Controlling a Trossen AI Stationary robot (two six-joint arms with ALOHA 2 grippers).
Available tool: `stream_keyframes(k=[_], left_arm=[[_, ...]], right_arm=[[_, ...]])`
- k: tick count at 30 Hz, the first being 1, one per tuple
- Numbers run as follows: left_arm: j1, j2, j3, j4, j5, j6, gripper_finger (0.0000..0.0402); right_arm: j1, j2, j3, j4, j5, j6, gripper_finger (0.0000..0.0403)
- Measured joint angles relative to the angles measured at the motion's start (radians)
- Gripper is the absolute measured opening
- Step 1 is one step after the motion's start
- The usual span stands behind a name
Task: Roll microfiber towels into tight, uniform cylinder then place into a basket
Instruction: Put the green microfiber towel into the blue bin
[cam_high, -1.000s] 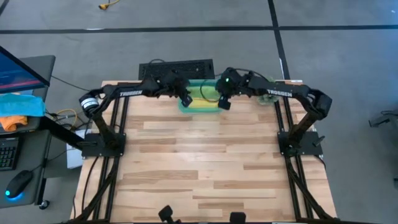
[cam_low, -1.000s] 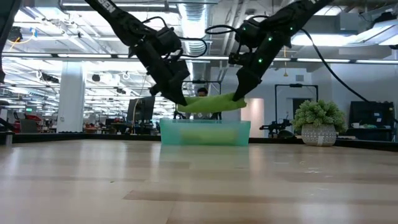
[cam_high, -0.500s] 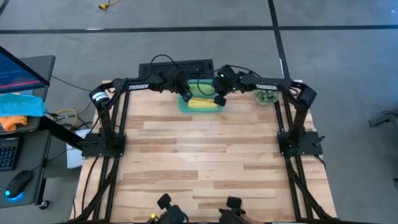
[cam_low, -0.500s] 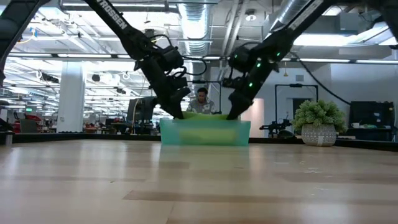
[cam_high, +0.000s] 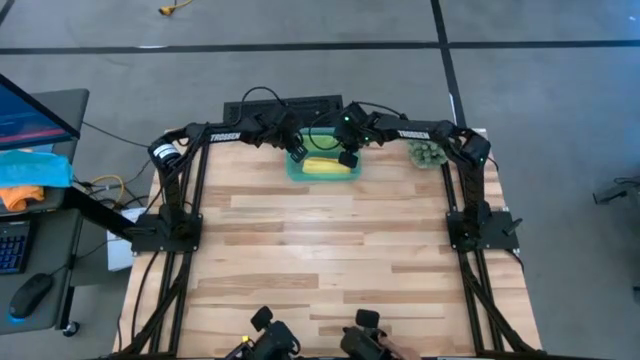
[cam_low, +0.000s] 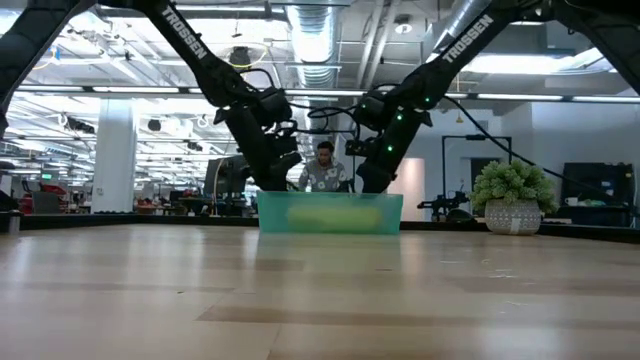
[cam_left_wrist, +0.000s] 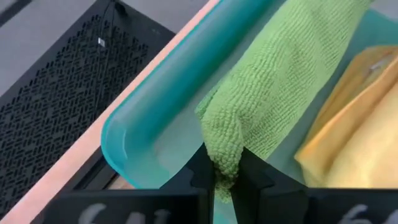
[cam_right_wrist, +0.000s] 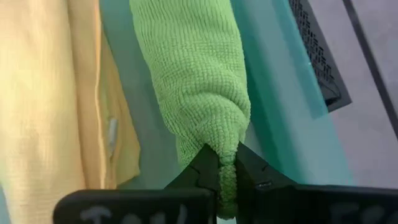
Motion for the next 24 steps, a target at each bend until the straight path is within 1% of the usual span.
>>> stream_keyframes(k=[4,7,10,13,16,24], left_arm=[[0.003,0.002,-0.001,0.011,-0.002,0.001,0.0017],[0.002,0.002,-0.001,0.017,0.000,-0.006,0.0020],[0.002,0.002,-0.001,0.015,0.001,0.006,0.0032],[-0.001,0.002,-0.001,0.013,0.016,0.019,0.0056],[-0.001,0.002,-0.001,0.013,0.039,0.023,0.0089],[-0.002,0.001,-0.001,0.014,0.040,0.027,0.0181]], right_arm=[[0.001,-0.005,0.004,0.001,0.001,0.015,0.0036],[0.002,-0.005,0.004,-0.005,0.011,0.016,0.0050],[0.010,-0.005,0.004,-0.012,0.024,0.016,0.0069],[0.010,-0.005,0.004,-0.016,0.027,0.016,0.0091],[0.008,-0.005,0.004,-0.015,0.030,0.016,0.0120],[0.009,-0.005,0.004,-0.013,0.068,0.017,0.0201]])
